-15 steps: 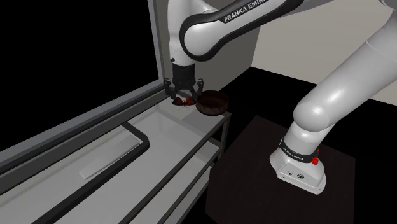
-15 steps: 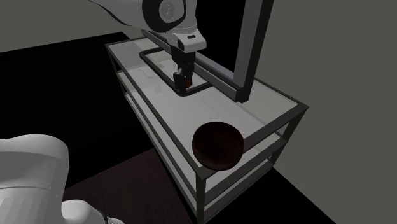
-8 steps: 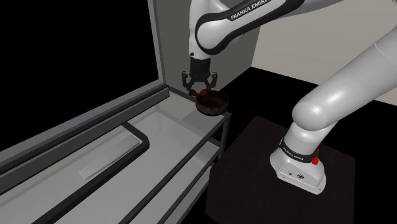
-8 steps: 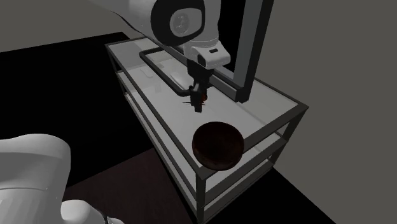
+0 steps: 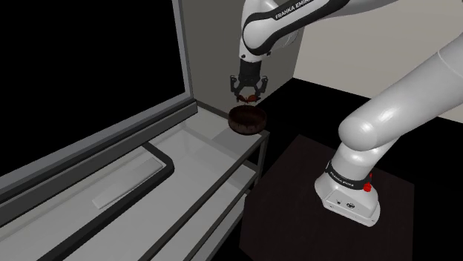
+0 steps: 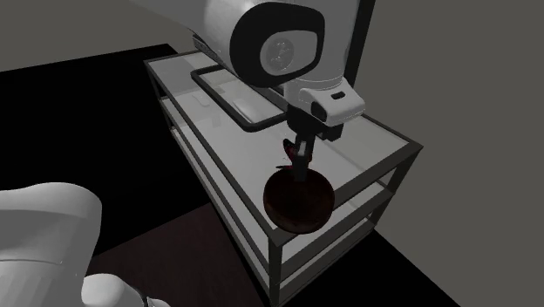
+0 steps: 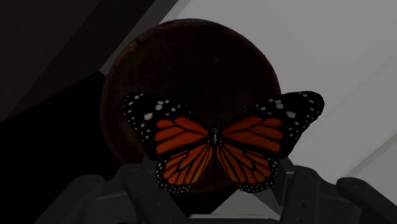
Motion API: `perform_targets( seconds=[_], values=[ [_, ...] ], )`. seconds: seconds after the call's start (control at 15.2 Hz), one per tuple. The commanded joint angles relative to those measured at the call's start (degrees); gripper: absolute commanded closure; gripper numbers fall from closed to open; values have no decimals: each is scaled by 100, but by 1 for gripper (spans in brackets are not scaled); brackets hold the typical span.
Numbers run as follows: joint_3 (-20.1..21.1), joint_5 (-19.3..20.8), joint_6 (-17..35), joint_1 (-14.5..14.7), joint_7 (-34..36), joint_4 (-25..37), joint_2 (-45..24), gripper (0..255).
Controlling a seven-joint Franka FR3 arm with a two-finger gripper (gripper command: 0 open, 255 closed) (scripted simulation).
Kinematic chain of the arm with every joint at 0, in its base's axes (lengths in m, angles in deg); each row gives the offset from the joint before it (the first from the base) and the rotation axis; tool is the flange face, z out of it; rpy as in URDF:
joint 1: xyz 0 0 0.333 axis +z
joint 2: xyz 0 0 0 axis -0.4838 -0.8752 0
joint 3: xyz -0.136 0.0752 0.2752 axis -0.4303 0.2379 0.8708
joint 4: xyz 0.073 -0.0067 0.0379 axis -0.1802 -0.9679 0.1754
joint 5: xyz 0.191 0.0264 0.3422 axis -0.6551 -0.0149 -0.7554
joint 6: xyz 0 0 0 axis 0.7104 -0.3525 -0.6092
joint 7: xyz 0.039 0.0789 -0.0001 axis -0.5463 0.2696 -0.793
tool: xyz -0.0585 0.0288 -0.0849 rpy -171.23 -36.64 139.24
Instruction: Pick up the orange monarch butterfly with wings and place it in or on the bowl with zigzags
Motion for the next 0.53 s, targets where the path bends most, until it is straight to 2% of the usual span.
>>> perform_targets(
  seconds=[0.0, 0.46],
  values=[
    [-104, 56, 100, -80, -166, -49, -66, 255],
    [-13, 71, 720, -94, -132, -365, -375, 255]
  ],
)
